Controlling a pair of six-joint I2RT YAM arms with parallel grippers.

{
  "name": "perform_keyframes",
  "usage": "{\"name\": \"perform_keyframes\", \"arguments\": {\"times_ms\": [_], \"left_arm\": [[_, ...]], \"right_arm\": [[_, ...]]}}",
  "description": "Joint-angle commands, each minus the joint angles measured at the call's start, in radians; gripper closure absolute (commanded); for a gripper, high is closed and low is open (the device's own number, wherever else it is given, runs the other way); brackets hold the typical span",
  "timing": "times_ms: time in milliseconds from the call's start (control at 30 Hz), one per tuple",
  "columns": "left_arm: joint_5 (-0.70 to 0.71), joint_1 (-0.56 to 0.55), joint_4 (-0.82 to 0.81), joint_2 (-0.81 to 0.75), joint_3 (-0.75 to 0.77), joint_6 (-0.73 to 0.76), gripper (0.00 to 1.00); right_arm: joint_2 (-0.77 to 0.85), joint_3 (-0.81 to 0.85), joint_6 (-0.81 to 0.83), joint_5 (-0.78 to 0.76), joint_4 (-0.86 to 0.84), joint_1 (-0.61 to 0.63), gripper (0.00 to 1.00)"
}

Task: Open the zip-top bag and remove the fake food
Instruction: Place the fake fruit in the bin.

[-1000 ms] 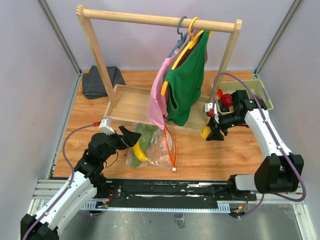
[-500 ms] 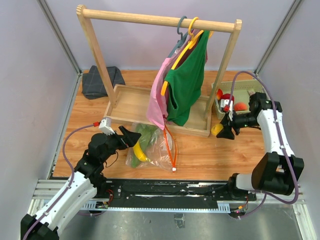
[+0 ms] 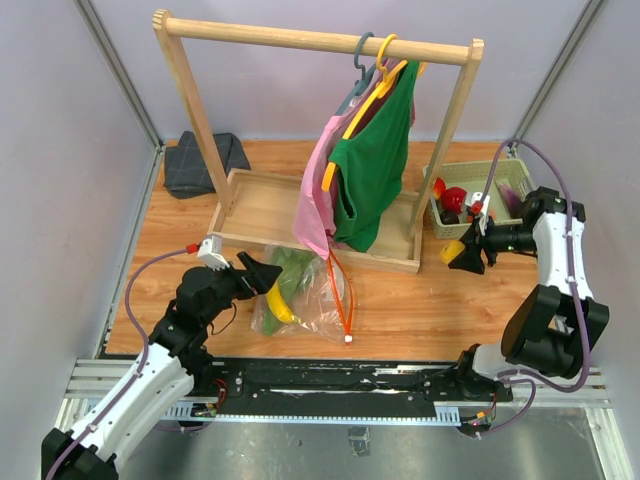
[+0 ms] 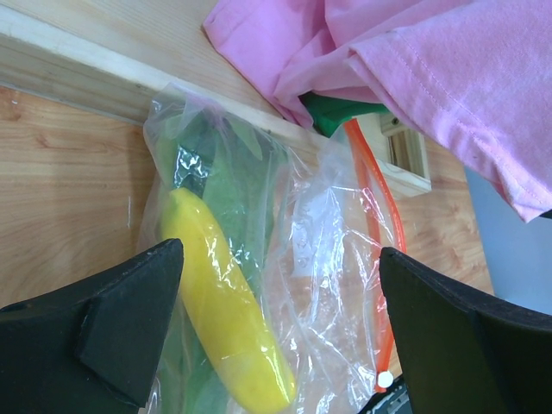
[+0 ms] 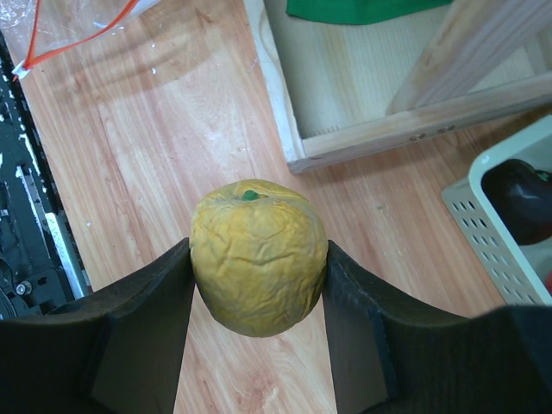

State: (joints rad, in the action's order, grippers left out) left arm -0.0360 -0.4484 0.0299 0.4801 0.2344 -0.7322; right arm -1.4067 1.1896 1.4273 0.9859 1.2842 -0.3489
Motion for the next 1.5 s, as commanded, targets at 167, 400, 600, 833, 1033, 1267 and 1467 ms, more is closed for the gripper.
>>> {"name": "perform_keyframes", "arguments": {"times_ms": [167, 400, 600, 833, 1033, 1267, 1467], "left_arm": [[0.023, -0.001, -0.006, -0.026, -0.012, 0.007, 0.01], [0.029, -0.001, 0.004, -0.036, -0.012, 0.009, 0.01], [0.032, -0.001, 0.005, -0.037, -0.012, 0.011, 0.01], [0.034, -0.001, 0.008, -0.038, -0.011, 0.01, 0.01], [0.035, -0.001, 0.013, -0.039, -0.01, 0.01, 0.01], [0.039, -0.002, 0.013, -0.041, -0.011, 0.011, 0.01], [0.041, -0.001, 0.013, -0.041, -0.012, 0.013, 0.01]], "right_arm": [[-0.053, 0.07, -0.002, 0.033, 0.01, -0.071, 0.68], [-0.072, 0.089, -0.055, 0.025, -0.042, -0.085, 0.68], [-0.082, 0.106, -0.103, 0.015, -0.084, -0.085, 0.68], [-0.102, 0.135, -0.149, 0.016, -0.116, -0.085, 0.67], [-0.109, 0.147, -0.2, 0.012, -0.164, -0.085, 0.67], [-0.119, 0.163, -0.26, 0.011, -0.21, -0.085, 0.67], [-0.13, 0.177, -0.294, 0.013, -0.234, -0.085, 0.67]]}}
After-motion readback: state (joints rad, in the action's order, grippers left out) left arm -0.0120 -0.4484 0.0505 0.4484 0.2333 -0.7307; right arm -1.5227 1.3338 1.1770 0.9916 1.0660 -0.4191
